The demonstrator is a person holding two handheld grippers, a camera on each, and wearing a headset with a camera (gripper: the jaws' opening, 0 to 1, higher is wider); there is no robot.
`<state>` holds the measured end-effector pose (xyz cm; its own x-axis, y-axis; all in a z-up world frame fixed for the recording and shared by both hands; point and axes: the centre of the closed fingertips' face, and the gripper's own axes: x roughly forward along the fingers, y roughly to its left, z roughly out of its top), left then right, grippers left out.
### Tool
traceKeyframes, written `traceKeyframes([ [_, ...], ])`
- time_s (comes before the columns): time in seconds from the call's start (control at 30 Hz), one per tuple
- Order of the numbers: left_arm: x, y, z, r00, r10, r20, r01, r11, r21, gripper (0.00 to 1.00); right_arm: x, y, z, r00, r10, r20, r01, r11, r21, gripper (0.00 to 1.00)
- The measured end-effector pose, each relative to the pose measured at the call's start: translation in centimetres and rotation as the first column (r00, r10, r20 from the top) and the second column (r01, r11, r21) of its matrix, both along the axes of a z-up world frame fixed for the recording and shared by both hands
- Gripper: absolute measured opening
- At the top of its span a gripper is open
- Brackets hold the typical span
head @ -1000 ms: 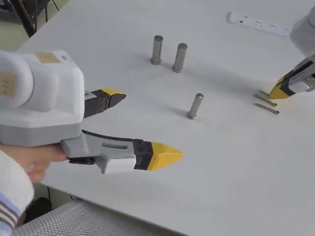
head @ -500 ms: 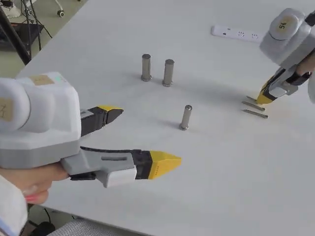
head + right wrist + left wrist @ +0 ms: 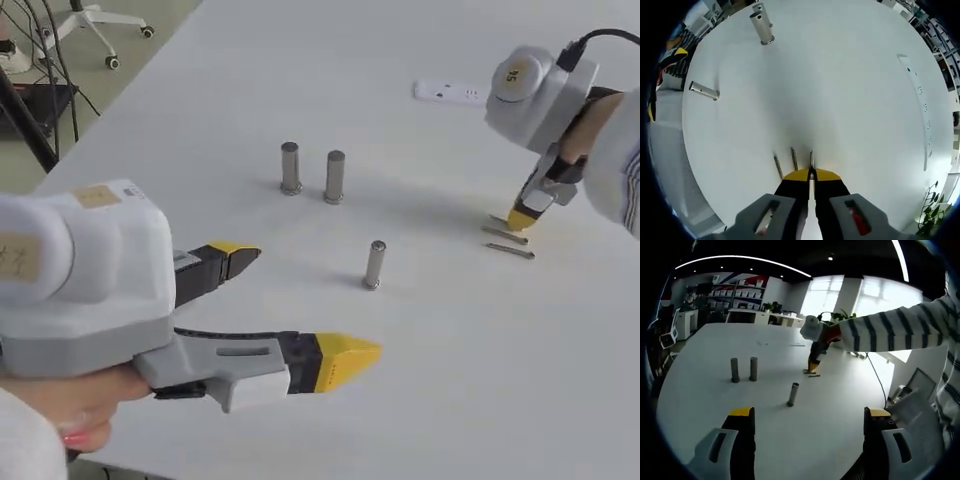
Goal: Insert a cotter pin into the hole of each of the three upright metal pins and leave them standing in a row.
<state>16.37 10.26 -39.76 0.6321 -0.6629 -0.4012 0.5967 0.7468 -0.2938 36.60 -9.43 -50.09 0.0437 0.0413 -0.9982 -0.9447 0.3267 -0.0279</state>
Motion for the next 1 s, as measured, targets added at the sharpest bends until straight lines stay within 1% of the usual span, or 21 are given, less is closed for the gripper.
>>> traceKeyframes([
  [0.1, -0.2, 0.4, -0.2, 1.000, 0.000, -0.006, 0.000, 1.000, 0.003, 0.88, -0.1, 0.1, 0.0, 1.000, 0.027, 0.006, -0.027, 0.999, -0.036, 0.00],
  [0.2, -0.5, 0.7, -0.3, 1.000, 0.000, -0.008, 0.001, 1.000, 0.012, 0.88, -0.3, 0.1, 0.0, 0.998, 0.068, 0.010, -0.067, 0.995, -0.079, 0.00],
  [0.3, -0.6, 1.2, -0.3, 1.000, 0.016, -0.002, -0.016, 1.000, 0.025, 0.88, -0.4, 0.0, 0.0, 0.997, 0.070, 0.011, -0.069, 0.994, -0.087, 0.00],
  [0.37, -0.7, 1.4, -0.2, 1.000, 0.018, -0.002, -0.018, 0.999, 0.026, 0.88, -0.4, 0.0, -0.1, 0.998, 0.066, 0.009, -0.065, 0.993, -0.095, 0.00],
  [0.47, -1.0, 1.4, -0.1, 1.000, 0.015, -0.001, -0.015, 1.000, 0.024, 0.88, -1.0, 0.2, 0.0, 0.995, 0.101, 0.008, -0.099, 0.987, -0.129, 0.00],
  [0.57, -1.3, 1.1, -0.2, 1.000, 0.012, -0.007, -0.012, 1.000, 0.025, 0.88, -1.2, 0.2, 0.1, 0.997, 0.081, 0.006, -0.079, 0.986, -0.145, 0.00],
  [0.63, -1.3, 0.9, -0.1, 1.000, 0.015, -0.005, -0.014, 1.000, 0.027, 0.87, -1.5, 0.2, 0.2, 0.995, 0.095, 0.005, -0.093, 0.983, -0.159, 0.00],
  [0.7, -1.3, 0.6, 0.1, 1.000, 0.017, 0.000, -0.017, 1.000, 0.022, 0.87, -1.7, 0.2, 0.2, 0.994, 0.105, 0.008, -0.102, 0.981, -0.166, 0.00],
  [0.77, -1.4, 0.3, 0.2, 1.000, 0.018, 0.003, -0.018, 1.000, 0.022, 0.86, -1.4, -0.1, 0.2, 0.994, 0.108, 0.009, -0.105, 0.981, -0.164, 0.00],
  [0.87, -1.2, -0.1, 0.4, 1.000, 0.021, 0.003, -0.021, 1.000, 0.023, 0.85, -1.6, -0.1, 0.3, 0.994, 0.109, 0.012, -0.106, 0.983, -0.148, 0.00],
  [0.9, -1.2, -0.3, 0.6, 1.000, 0.021, 0.012, -0.021, 0.999, 0.025, 0.85, -1.6, -0.1, 0.4, 0.994, 0.108, 0.012, -0.106, 0.984, -0.141, 0.00],
  [0.93, -1.1, -0.5, 0.8, 1.000, 0.024, 0.018, -0.024, 0.999, 0.021, 0.85, -1.6, -0.1, 0.4, 0.996, 0.090, 0.009, -0.088, 0.988, -0.123, 0.00],
  [1.0, -0.9, -0.9, 1.2, 0.999, 0.026, 0.026, -0.026, 1.000, 0.009, 0.85, -1.8, -0.1, 0.5, 0.996, 0.091, 0.002, -0.090, 0.990, -0.109, 0.00],
])
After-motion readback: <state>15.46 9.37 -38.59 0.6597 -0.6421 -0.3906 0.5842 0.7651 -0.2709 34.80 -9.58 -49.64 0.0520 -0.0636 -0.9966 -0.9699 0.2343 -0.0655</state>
